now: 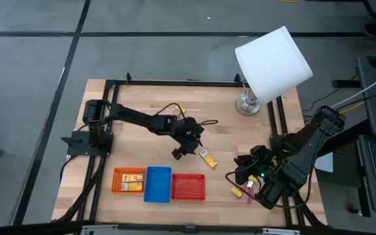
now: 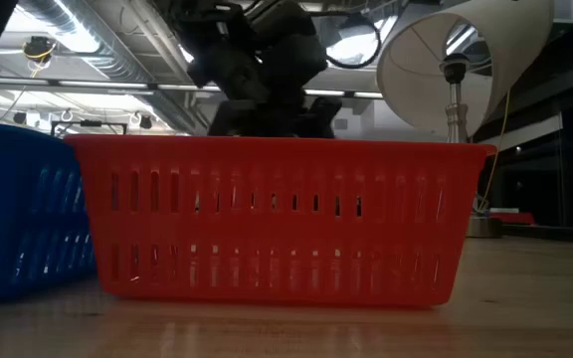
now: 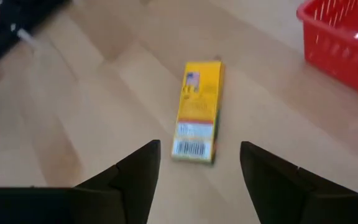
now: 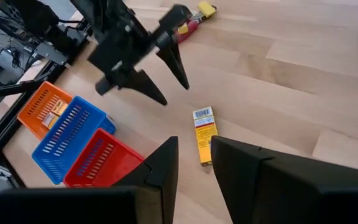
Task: Pick & Place School Supplies
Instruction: Put the crayon box into the orange bin
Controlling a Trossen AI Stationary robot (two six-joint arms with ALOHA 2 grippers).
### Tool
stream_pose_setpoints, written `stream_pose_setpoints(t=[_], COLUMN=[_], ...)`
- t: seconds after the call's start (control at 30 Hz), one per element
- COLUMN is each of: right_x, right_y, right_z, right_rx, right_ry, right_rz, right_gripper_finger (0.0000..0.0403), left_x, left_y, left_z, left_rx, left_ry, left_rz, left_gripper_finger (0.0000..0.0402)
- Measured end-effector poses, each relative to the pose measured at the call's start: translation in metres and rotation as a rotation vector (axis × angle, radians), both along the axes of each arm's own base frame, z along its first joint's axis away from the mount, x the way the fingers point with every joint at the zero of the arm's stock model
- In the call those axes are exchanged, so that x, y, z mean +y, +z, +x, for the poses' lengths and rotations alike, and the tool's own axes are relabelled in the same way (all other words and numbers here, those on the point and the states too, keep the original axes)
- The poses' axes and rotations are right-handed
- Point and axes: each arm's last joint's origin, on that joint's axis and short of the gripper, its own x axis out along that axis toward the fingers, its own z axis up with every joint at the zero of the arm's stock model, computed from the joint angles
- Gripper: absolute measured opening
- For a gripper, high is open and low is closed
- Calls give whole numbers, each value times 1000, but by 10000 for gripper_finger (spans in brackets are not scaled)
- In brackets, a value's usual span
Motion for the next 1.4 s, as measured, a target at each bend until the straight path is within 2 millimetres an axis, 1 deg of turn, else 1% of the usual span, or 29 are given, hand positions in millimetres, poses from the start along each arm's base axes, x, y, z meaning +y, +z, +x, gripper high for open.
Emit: stream_pose_setpoints(t=[0.1,0.3,0.43,0.57,0.67,0.77,0.83,1.1,1.4], right_x=[1,3,4,4,5,6,7,9,9], right_y=[0,0,0,0,0,0,0,0,0], right_z=[0,1,1,1,2,2,3,3,3], right_rx=[-6,-24,-26,-24,-23,-28,-28,-33,-33], right_ry=[-1,-4,-4,-8,-11,-9,-7,-4,-4], right_rz=[16,41,44,63,82,103,116,133,133], right_gripper_finger=[98,98,98,98,98,98,98,98,98], left_x=[-3,-5,-4,1,5,7,8,8,10], left_y=[-14,-29,-31,-33,-36,-44,-49,-57,-64], left_z=[5,9,17,29,38,42,42,44,42], left_rx=[12,36,22,6,31,66,90,107,169], left_ry=[9,20,13,23,30,17,11,-6,14], left_rz=[-9,-38,-85,-86,-118,-141,-146,-148,-236], left_gripper_finger=[234,246,247,247,247,247,247,247,247])
